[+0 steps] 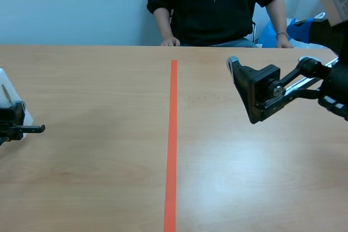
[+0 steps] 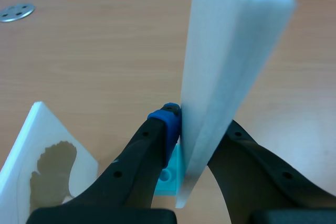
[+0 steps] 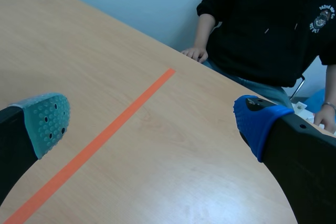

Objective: Sort the leaf by its shape. The table is split by an orange tape line. A compound leaf with several leaflets goes to the left side, a simple leaf with one blade goes to the right side. Return to the home posture when a red brick is placed on the table.

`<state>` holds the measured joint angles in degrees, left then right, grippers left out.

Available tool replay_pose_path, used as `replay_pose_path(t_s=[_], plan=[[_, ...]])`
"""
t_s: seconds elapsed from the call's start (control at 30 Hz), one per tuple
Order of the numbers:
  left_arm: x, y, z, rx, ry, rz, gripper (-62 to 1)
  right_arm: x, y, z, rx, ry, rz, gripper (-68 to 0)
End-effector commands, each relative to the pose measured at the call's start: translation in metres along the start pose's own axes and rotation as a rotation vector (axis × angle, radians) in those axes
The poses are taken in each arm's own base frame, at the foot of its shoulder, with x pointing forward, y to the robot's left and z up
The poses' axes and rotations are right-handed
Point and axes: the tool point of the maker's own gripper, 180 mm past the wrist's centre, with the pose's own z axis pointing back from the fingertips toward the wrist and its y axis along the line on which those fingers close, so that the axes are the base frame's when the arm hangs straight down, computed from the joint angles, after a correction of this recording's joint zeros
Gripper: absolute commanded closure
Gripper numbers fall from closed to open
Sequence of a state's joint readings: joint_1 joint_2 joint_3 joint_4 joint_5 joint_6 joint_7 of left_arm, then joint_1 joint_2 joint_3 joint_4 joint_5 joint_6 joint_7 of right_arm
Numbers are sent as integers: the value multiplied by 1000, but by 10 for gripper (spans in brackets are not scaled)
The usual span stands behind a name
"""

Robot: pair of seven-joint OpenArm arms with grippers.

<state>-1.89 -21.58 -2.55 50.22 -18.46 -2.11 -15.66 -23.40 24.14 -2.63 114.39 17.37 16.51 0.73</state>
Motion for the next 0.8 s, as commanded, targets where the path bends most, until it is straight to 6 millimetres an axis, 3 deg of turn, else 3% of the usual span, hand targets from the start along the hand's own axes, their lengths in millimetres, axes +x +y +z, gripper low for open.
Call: replay_pose_path(t_s=[0.0,0.63,0.77], plan=[[9,6,-2,14,-29,-7,-70,14,-3,0,-5,-43,9,-653],[-3,7,-2,30,41,-96,-73,15,-3,0,-5,-47,10,-653],[-3,8,-2,32,41,-97,-162,15,-3,0,-5,-47,10,-653]])
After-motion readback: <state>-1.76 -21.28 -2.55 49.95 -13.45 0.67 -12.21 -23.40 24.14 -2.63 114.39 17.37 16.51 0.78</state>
